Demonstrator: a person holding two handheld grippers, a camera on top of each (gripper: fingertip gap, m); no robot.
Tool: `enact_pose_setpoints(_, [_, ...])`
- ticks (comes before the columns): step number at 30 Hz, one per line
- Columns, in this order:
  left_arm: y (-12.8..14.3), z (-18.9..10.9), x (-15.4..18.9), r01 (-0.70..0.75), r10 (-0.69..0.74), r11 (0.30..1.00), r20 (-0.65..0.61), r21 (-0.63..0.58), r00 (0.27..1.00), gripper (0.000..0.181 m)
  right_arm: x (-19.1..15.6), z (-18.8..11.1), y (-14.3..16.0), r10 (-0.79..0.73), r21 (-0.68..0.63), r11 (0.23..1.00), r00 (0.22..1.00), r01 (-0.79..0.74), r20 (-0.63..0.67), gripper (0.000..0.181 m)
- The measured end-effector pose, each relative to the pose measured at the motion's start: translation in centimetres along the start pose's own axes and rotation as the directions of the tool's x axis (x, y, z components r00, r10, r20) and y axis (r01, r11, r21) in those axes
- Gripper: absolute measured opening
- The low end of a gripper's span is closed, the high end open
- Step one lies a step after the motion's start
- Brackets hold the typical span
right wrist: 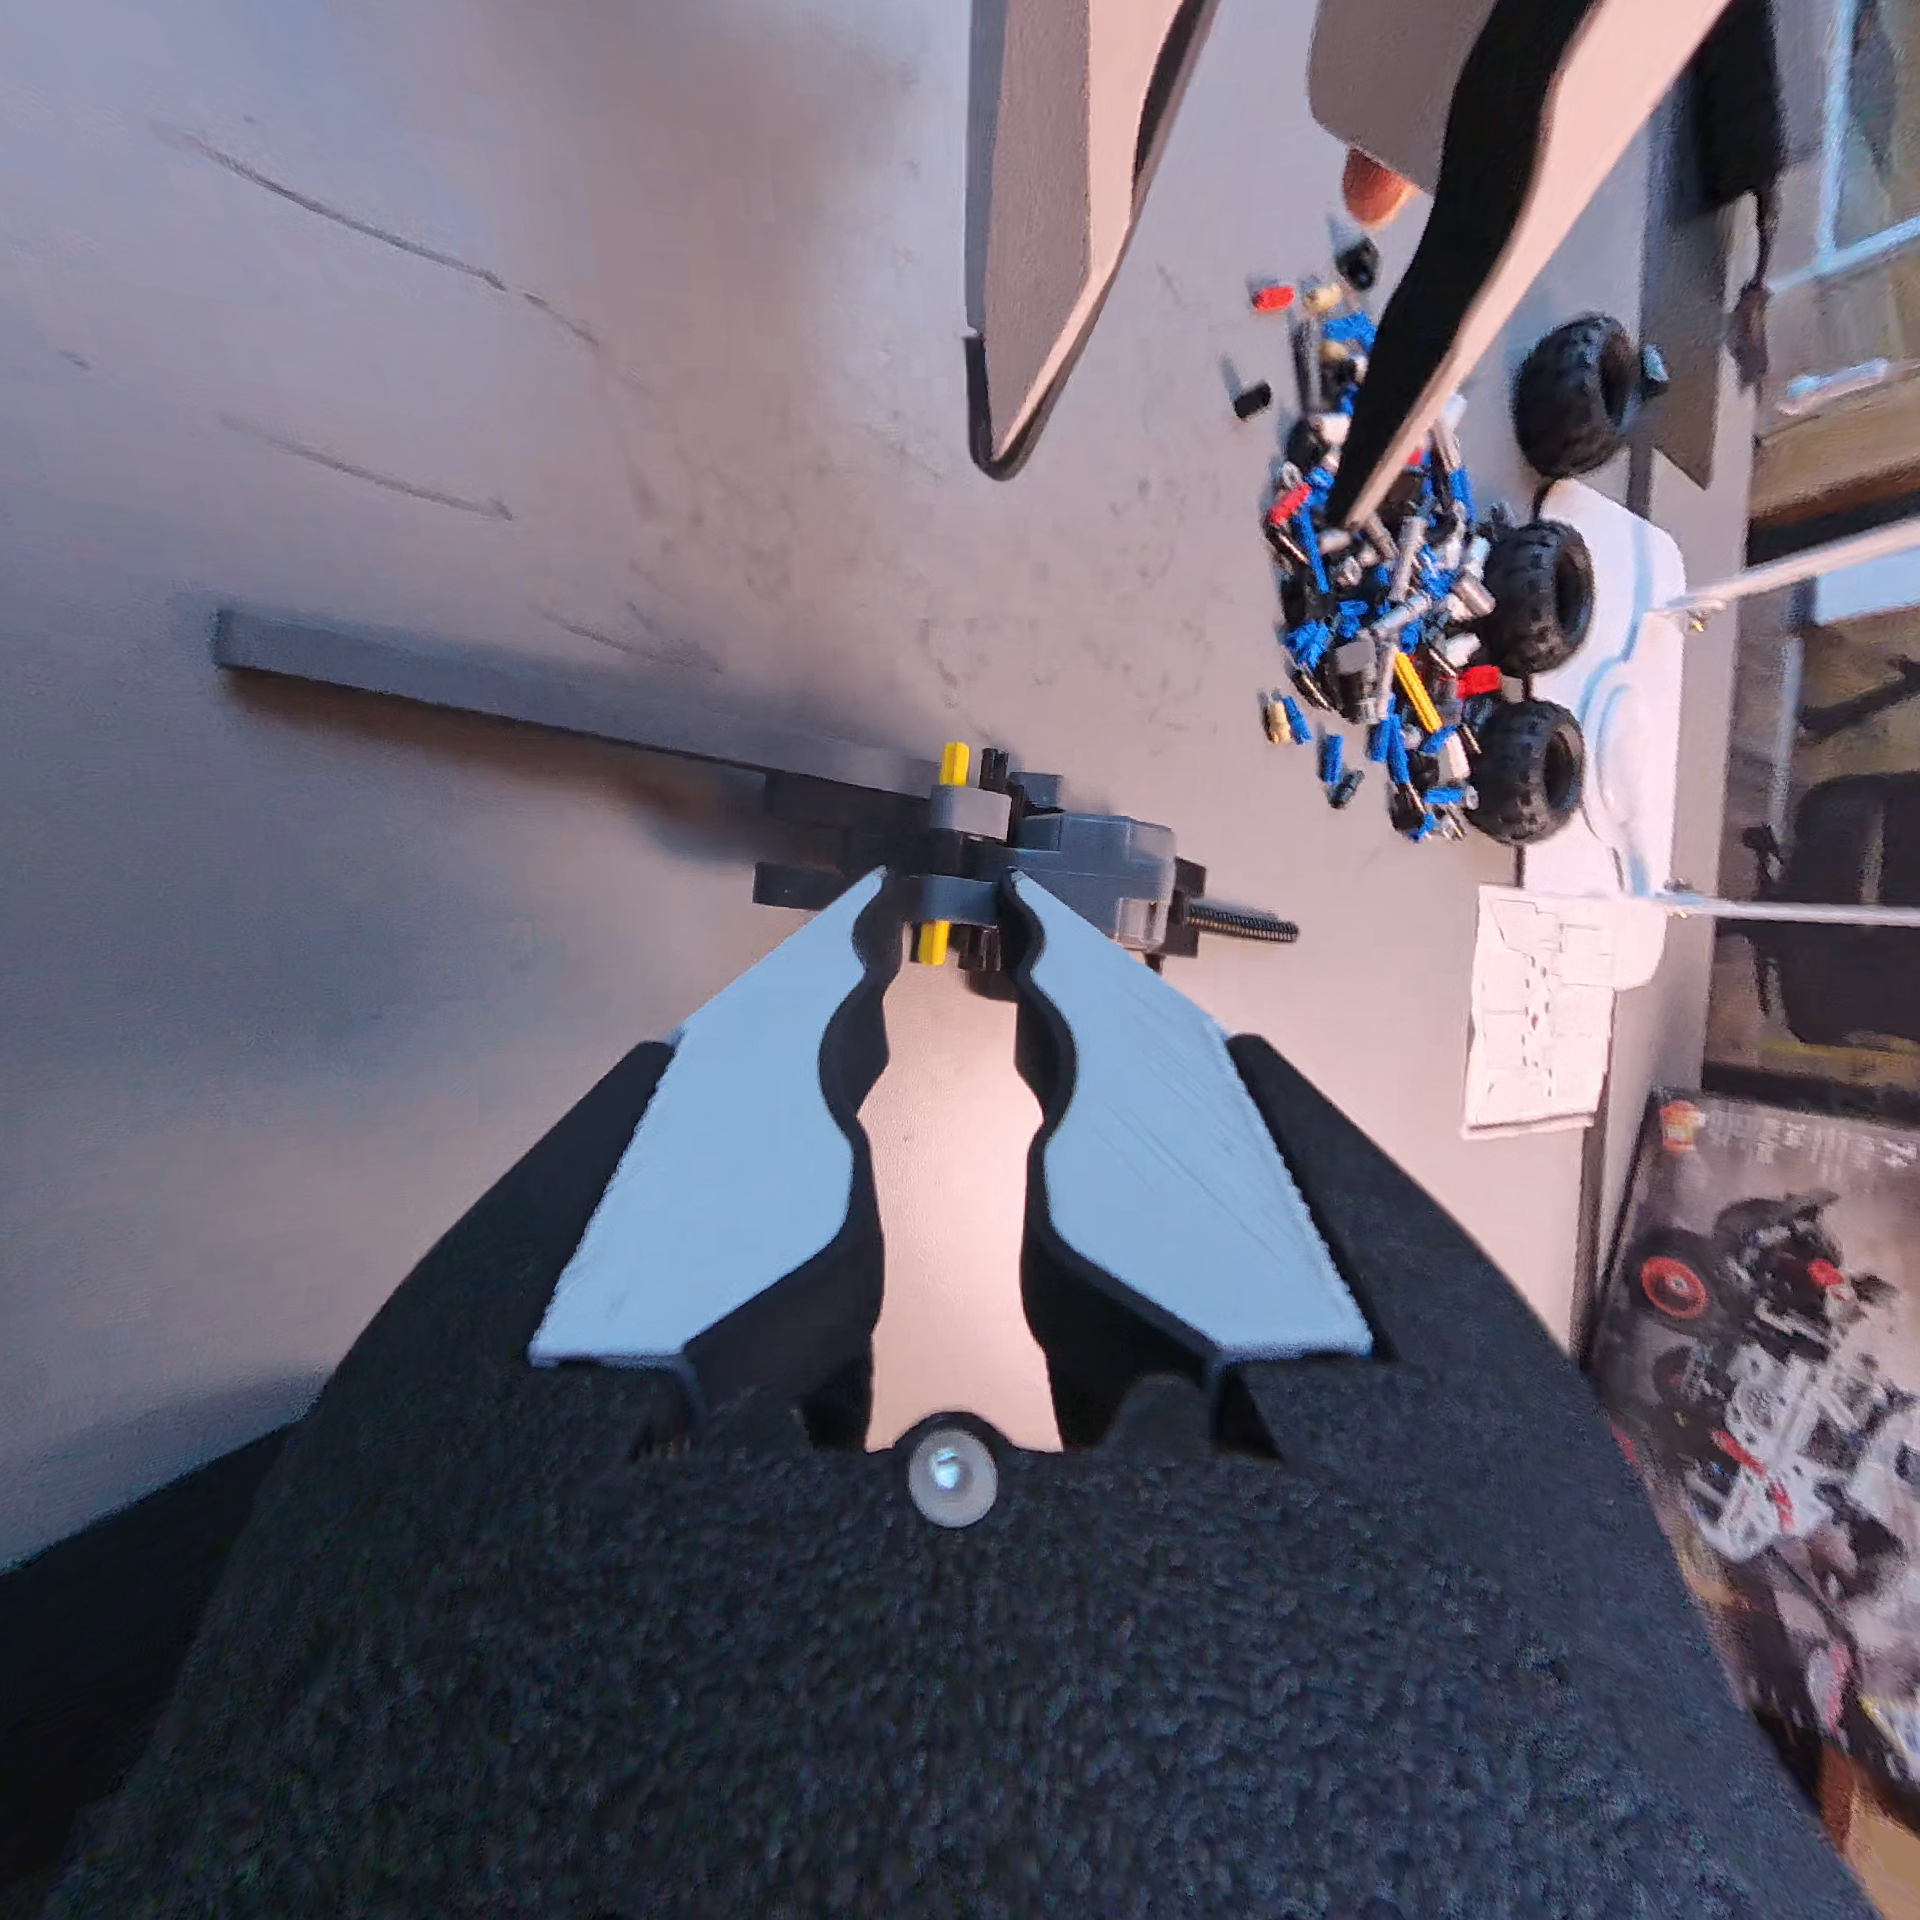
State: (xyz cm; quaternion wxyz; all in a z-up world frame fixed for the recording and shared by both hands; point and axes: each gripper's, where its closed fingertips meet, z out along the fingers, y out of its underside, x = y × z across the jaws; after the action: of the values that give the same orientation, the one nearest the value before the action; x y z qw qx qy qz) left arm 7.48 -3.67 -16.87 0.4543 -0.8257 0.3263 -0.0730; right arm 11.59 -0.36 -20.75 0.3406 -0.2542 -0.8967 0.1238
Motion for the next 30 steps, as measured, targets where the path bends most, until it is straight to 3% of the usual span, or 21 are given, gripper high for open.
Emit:
enact_pose_setpoints(2, [-0.2, -0.4, 0.4, -0.014, 0.014, 1.000, -0.021, 0.000, 1.000, 0.062, -0.4, -0.4, -0.7, -0.108, 0.082, 0.991, 0.993, 0.104, 0.045, 0.015])
enact_pose_setpoints(5, [-0.8, -0.8, 1.6, -0.061, 0.063, 0.998, -0.097, 0.022, 0.993, 0.064, -1.0, -1.9, -2.5, -0.372, 0.292, 0.889, 0.928, 0.352, 0.014, 0.015])
enact_pose_setpoints(8, [-1.4, -0.9, 2.7, -0.173, 0.172, 0.985, -0.155, 0.009, 0.973, 0.067, -0.9, -2.6, -3.5, -0.607, 0.272, 0.754, 0.792, 0.598, -0.058, 0.014])
enact_pose_setpoints(12, [-0.7, -0.4, 3.8, -0.321, 0.290, 0.942, -0.240, -0.101, 0.926, 0.070, -2.0, -3.6, -5.9, -0.792, 0.261, 0.562, 0.601, 0.785, -0.106, 0.014])
enact_pose_setpoints(14, [0.2, -0.4, 5.3, -0.343, 0.281, 0.930, -0.345, -0.133, 0.896, 0.059, -2.4, -3.8, -6.9, -0.835, 0.255, 0.493, 0.535, 0.832, -0.128, 0.015])
enact_pose_setpoints(15, [0.5, -0.4, 5.8, -0.342, 0.270, 0.929, -0.374, -0.140, 0.887, 0.053, -2.2, -3.7, -7.0, -0.838, 0.241, 0.493, 0.531, 0.836, -0.128, 0.015])
enact_pose_setpoints(17, [0.9, 0.0, 5.0, -0.282, 0.214, 0.943, -0.328, -0.177, 0.920, 0.041, -0.4, -3.4, -7.1, -0.738, 0.226, 0.623, 0.659, 0.749, -0.149, 0.012])
enact_pose_setpoints(19, [1.4, 0.1, 3.6, -0.117, 0.061, 0.973, -0.263, -0.200, 0.963, 0.041, 2.4, -3.1, -6.1, -0.500, 0.230, 0.825, 0.857, 0.516, -0.128, 0.014])
enact_pose_setpoints(21, [2.5, 0.3, 1.6, 0.111, -0.140, 0.974, -0.139, -0.197, 0.980, 0.041, 4.2, -3.6, -5.0, -0.180, 0.292, 0.938, 0.982, 0.186, -0.049, 0.025])
enact_pose_setpoints(23, [3.8, 0.3, 0.7, 0.325, -0.344, 0.928, -0.083, -0.182, 0.935, 0.041, 5.2, -4.0, -4.0, 0.052, 0.325, 0.944, 0.999, -0.049, 0.000, 0.028])
enact_pose_setpoints(25, [5.6, 0.3, -0.1, 0.461, -0.467, 0.868, 0.014, -0.183, 0.884, 0.041, 4.6, -3.8, -3.3, 0.166, 0.322, 0.932, 0.986, -0.166, 0.028, 0.027])
enact_pose_setpoints(27, [6.5, 0.1, -0.6, 0.522, -0.516, 0.835, 0.082, -0.172, 0.853, 0.042, 2.9, -2.7, -2.9, 0.171, 0.301, 0.939, 0.985, -0.166, 0.012, 0.028])
enact_pose_setpoints(30, [6.5, 0.2, -0.2, 0.549, -0.542, 0.817, 0.092, -0.176, 0.835, 0.042, 1.2, 0.0, -2.3, 0.022, 0.209, 0.978, 0.991, 0.007, -0.135, 0.028])
